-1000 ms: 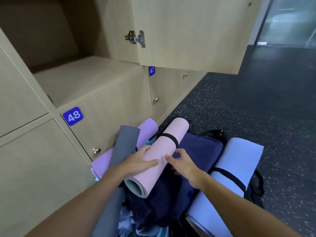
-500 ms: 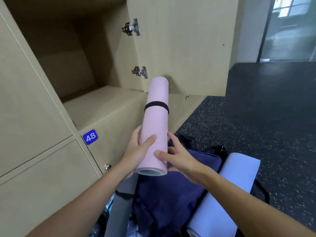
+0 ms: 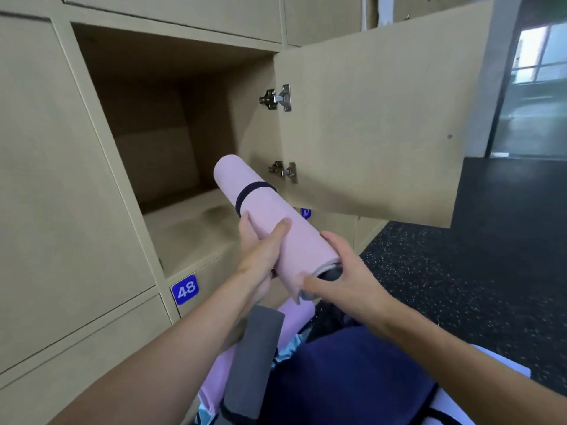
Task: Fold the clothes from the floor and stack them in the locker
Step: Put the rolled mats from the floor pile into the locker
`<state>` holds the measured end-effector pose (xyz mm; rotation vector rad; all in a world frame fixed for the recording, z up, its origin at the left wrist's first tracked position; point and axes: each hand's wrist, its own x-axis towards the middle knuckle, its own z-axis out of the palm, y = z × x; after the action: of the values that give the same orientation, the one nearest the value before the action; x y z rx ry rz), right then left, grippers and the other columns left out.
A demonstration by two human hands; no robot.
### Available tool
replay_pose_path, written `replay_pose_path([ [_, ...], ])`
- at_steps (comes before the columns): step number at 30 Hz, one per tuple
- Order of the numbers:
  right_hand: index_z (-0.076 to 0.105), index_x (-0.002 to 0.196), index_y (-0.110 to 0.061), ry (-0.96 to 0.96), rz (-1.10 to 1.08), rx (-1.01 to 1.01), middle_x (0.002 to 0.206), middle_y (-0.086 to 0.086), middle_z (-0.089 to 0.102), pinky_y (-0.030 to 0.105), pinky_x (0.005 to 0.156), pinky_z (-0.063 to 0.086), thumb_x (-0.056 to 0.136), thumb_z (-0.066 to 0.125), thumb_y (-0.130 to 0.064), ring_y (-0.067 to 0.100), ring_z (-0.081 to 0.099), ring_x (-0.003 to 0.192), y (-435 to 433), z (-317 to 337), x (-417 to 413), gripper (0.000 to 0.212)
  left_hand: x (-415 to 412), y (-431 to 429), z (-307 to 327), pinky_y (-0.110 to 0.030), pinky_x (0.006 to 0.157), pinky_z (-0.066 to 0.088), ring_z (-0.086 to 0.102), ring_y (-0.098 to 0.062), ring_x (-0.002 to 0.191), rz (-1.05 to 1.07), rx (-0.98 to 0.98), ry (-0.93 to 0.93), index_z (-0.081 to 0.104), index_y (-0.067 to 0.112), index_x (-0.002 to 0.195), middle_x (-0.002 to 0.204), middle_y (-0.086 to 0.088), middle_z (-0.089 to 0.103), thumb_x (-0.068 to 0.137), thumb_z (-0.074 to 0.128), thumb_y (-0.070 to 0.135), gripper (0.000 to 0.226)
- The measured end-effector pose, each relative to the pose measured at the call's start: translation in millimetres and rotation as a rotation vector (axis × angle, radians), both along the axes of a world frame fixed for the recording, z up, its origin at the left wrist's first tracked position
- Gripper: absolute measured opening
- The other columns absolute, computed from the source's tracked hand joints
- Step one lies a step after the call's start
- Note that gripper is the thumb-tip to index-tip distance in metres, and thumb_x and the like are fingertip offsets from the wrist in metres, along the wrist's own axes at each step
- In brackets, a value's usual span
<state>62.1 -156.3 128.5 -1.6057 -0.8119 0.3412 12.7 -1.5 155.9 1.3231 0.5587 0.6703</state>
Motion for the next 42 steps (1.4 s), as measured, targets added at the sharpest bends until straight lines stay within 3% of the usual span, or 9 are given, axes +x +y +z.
replay_pose_path([
  [4,0.045,0.135,-0.034,-0.018,-0.052,0.047,0.123,-0.004,0.055,0.013,0.074,0.049,0.077,0.078,-0.017,0.007,0.06,0.103,43,8,22,0.069,21,42,7,-0.044,0.096,0.054,0.055,-0.019,0.119,-0.013,0.118,0.037,0.005,0.044,0.154,0.137,0.015,0.041,0.091,0.068,0.044,0.089],
  [8,0.052,0.122,-0.037,-0.011,-0.055,0.081,0.115,-0.006,0.062,0.025,0.08,0.055,0.078,0.078,-0.016,0.009,0.062,0.098,86,16,52,0.055,39,93,12,-0.04,0.087,0.058,0.06,-0.018,0.113,-0.059,0.26,0.113,0.003,0.038,0.156,0.147,0.011,0.039,0.091,0.065,0.049,0.09],
  [12,0.046,0.137,-0.031,-0.008,-0.065,0.071,0.117,-0.011,0.059,0.016,0.068,0.048,0.078,0.078,-0.019,-0.001,0.06,0.096,125,18,85,0.068,52,141,4,-0.027,0.08,0.049,0.062,-0.012,0.096,0.011,0.45,0.238,0.022,0.032,0.153,0.122,-0.002,0.061,0.092,0.063,0.051,0.076],
  [14,0.046,0.139,-0.03,-0.019,-0.078,0.055,0.119,-0.009,0.058,0.016,0.065,0.048,0.078,0.079,-0.019,0.002,0.059,0.098,143,17,102,0.071,52,164,-10,-0.03,0.094,0.045,0.06,-0.014,0.107,-0.004,0.586,0.368,0.027,0.036,0.15,0.127,0.0,0.062,0.089,0.058,0.062,0.073],
  [17,0.044,0.142,-0.027,-0.012,-0.106,0.028,0.127,-0.003,0.055,0.015,0.071,0.046,0.079,0.079,-0.021,0.01,0.058,0.105,171,11,128,0.073,50,189,-29,-0.041,0.119,0.024,0.038,-0.013,0.141,-0.044,1.024,0.832,0.039,0.039,0.147,0.153,0.012,0.042,0.09,0.044,0.072,0.066],
  [21,0.041,0.141,-0.027,-0.059,-0.146,-0.037,0.131,0.001,0.05,0.019,0.078,0.044,0.081,0.076,-0.024,0.015,0.054,0.112,211,4,164,0.07,59,203,-40,-0.046,0.119,0.016,0.022,-0.004,0.146,-0.058,1.251,0.888,0.04,0.044,0.145,0.158,0.017,0.031,0.086,0.05,0.07,0.065],
  [25,0.033,0.146,-0.027,-0.183,-0.189,-0.174,0.14,0.006,0.039,0.033,0.101,0.039,0.086,0.07,-0.036,0.024,0.043,0.126,252,-2,187,0.071,66,213,-43,-0.044,0.118,0.018,0.024,-0.004,0.145,-0.045,1.253,0.851,0.042,0.047,0.143,0.156,0.018,0.034,0.087,0.054,0.066,0.06],
  [30,0.042,0.144,-0.029,-0.819,-0.244,-0.335,0.152,0.005,0.027,0.038,0.108,0.031,0.087,0.066,-0.04,0.028,0.026,0.136,270,-4,193,0.063,69,220,-45,-0.043,0.12,0.016,0.026,-0.002,0.145,-0.012,1.2,0.795,0.049,0.046,0.138,0.154,0.02,0.037,0.084,0.06,0.064,0.058],
  [42,0.037,0.147,-0.02,-0.917,-0.212,-0.404,0.151,0.006,0.032,0.043,0.109,0.034,0.08,0.077,-0.04,0.032,0.029,0.133,323,-7,234,0.079,69,226,-48,-0.042,0.12,0.015,0.025,0.001,0.144,-0.008,1.184,0.759,0.05,0.049,0.137,0.153,0.022,0.037,0.08,0.062,0.068,0.061],
])
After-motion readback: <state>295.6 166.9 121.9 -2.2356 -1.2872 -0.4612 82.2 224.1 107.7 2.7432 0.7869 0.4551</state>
